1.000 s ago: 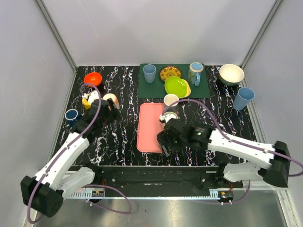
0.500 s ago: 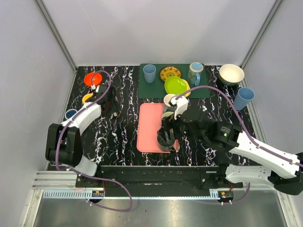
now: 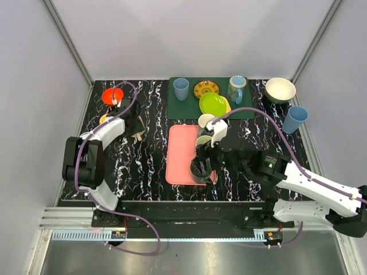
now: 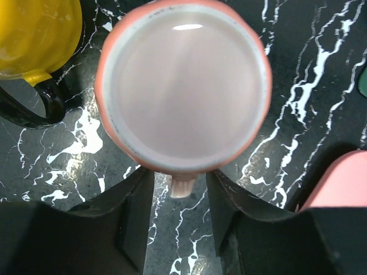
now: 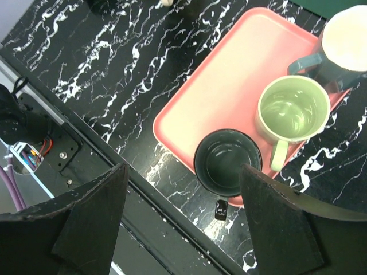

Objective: Turn the mug right side up

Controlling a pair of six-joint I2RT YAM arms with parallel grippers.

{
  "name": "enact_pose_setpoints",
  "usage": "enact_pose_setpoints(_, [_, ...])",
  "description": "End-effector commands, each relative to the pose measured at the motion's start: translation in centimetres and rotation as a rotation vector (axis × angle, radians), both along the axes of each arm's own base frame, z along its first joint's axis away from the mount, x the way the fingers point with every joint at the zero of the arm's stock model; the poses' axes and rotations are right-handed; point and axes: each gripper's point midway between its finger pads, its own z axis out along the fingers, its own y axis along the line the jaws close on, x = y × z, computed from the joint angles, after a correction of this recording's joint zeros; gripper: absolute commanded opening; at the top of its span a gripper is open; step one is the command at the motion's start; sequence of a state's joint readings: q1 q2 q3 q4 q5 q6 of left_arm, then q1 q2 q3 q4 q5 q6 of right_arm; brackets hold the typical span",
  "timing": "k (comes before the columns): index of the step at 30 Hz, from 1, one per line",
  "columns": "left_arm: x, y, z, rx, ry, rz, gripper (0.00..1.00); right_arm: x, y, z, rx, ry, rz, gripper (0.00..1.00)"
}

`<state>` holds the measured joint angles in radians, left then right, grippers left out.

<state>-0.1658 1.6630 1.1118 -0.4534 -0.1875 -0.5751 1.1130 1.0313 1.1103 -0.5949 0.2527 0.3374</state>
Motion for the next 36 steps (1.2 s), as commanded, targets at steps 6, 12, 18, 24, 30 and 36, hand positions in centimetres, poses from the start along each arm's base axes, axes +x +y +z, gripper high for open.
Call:
enact_pose_setpoints(6, [2.4, 1.1, 1.5, -0.001, -0.07, 0.016, 0.26, 0.1, -0.2, 0.3, 0.059, -0.013, -0.036, 0.83])
enact_pose_setpoints(12, [2.2, 0.8, 2.2, -0.02, -0.086, 0.008, 0.0, 0.1, -0.2, 0.2, 0.061, -0.009, -0.04, 0.83])
enact_pose_setpoints(18, [0.7, -0.6, 7.4, -0.105, -0.209, -0.022, 0.0, 0.5, 0.3, -0.2, 0.081, -0.012, -0.054, 0.83])
enact_pose_setpoints(24, [-2.9, -4.3, 16.7, -0.312, -0.492, -0.138, 0.0, 2.2, 2.1, 1.8, 0.237, -0.085, -0.1, 0.85])
enact_pose_setpoints(30, [-8.6, -10.2, 25.3, -0.73, -0.789, -0.403, 0.0, 2.7, 5.5, 7.0, 0.564, 0.079, 0.085, 0.92])
enact_pose_setpoints(36, [-14.4, -12.8, 31.5, -1.0, -0.933, -0.637, 0.0, 1.5, 6.8, 11.3, 0.862, 0.195, 0.318, 0.93])
